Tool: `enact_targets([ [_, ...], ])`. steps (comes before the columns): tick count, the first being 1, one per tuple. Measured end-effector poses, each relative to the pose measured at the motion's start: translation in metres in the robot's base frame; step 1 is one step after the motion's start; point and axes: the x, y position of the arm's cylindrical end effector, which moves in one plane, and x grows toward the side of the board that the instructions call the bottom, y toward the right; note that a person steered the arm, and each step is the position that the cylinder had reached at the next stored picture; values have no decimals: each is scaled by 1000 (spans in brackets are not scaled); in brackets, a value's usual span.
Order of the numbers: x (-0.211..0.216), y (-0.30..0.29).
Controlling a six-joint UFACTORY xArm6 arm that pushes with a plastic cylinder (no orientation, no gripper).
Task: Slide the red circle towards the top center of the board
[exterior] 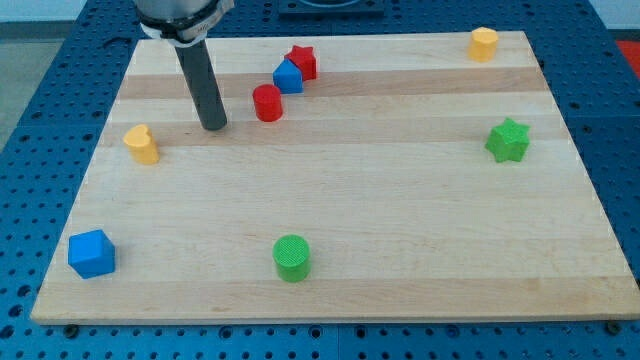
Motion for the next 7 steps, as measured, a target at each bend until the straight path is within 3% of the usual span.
enact_targets([
  [2,-30,65],
  [3,-21,63],
  [4,16,40],
  [5,24,56],
  [7,-33,99],
])
